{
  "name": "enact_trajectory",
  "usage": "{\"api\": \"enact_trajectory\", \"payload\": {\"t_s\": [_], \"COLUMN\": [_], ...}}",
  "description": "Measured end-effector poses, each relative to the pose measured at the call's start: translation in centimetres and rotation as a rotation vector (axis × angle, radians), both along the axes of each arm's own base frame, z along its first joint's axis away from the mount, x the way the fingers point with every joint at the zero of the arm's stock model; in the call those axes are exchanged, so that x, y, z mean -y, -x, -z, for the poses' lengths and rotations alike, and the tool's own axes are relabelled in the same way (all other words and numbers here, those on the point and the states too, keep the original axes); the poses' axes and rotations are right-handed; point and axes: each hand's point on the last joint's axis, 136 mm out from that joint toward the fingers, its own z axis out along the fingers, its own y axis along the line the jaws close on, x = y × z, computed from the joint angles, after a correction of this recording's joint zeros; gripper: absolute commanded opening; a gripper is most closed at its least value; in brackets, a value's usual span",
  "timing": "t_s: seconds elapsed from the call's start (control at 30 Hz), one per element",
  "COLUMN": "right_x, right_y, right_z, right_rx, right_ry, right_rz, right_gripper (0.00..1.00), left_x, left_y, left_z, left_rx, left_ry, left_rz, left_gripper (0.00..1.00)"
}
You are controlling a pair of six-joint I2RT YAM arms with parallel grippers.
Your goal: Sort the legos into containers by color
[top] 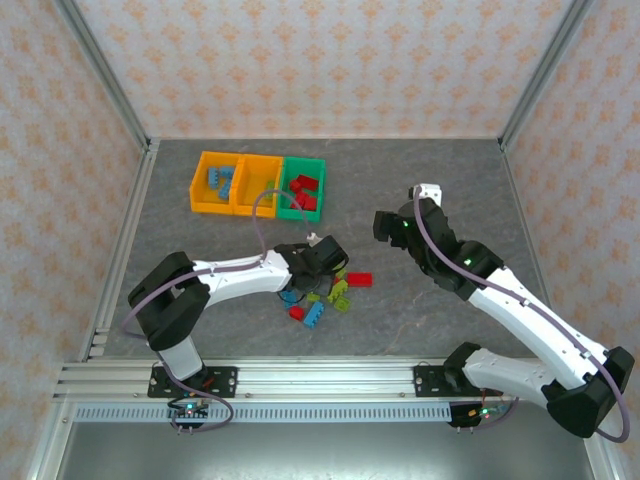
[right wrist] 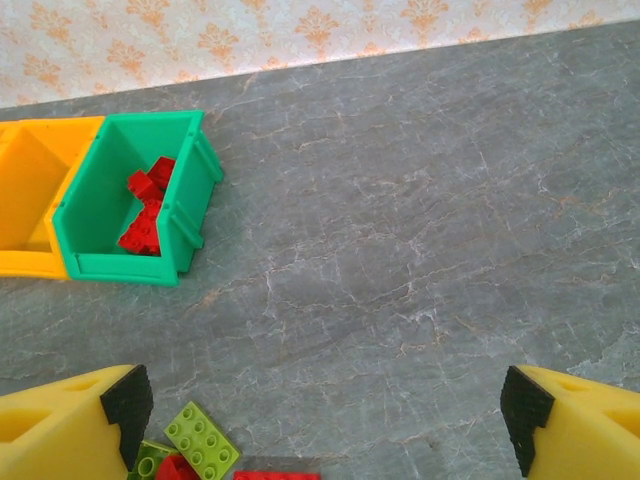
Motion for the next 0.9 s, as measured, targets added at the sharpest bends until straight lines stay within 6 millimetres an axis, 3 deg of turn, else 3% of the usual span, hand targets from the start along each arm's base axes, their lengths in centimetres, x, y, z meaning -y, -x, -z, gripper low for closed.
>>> {"api": "enact_trajectory", "payload": {"t_s": [0.33, 0.5, 0.6, 0.7, 0.83, 0.9], "right_x": [-0.1, -1.5, -3.7, -5.9, -7.1, -7.1], "right_y": [0.1, 0.6, 1.0, 1.2, 1.6, 1.7], "right_z": [0.2, 0.1, 0.2, 1.0, 3.2, 3.5], "right_rx": [-0.019, -0.05, -0.083, -0.128, -0.198, -0.209], "right_ry": [-0.011, -0.069, -0.158, -0.242, -0.266, -0.267], "right_rz": [0.002, -0.06, -0.139, -0.201, -0.219, -0.218], "right_gripper": [0.92, 0.91, 0.9, 0.9, 0.9, 0.9], "left_x": [0.3, -0.6, -2.2, -4.8, -10.4, -13.2], "left_y": [-0.2, -1.1, -4.0, -8.8, -16.3, -20.3], "left_z": [0.4, -1.3, -4.3, -7.9, -12.8, -14.1], "left_rx": [0.0, 0.026, 0.076, 0.157, 0.28, 0.323], "left_ry": [0.003, 0.017, 0.042, 0.077, 0.085, 0.08], "left_rz": [0.007, -0.005, -0.048, -0.128, -0.264, -0.329], "left_gripper": [0.3, 0.29, 0.29, 0.29, 0.28, 0.28]}}
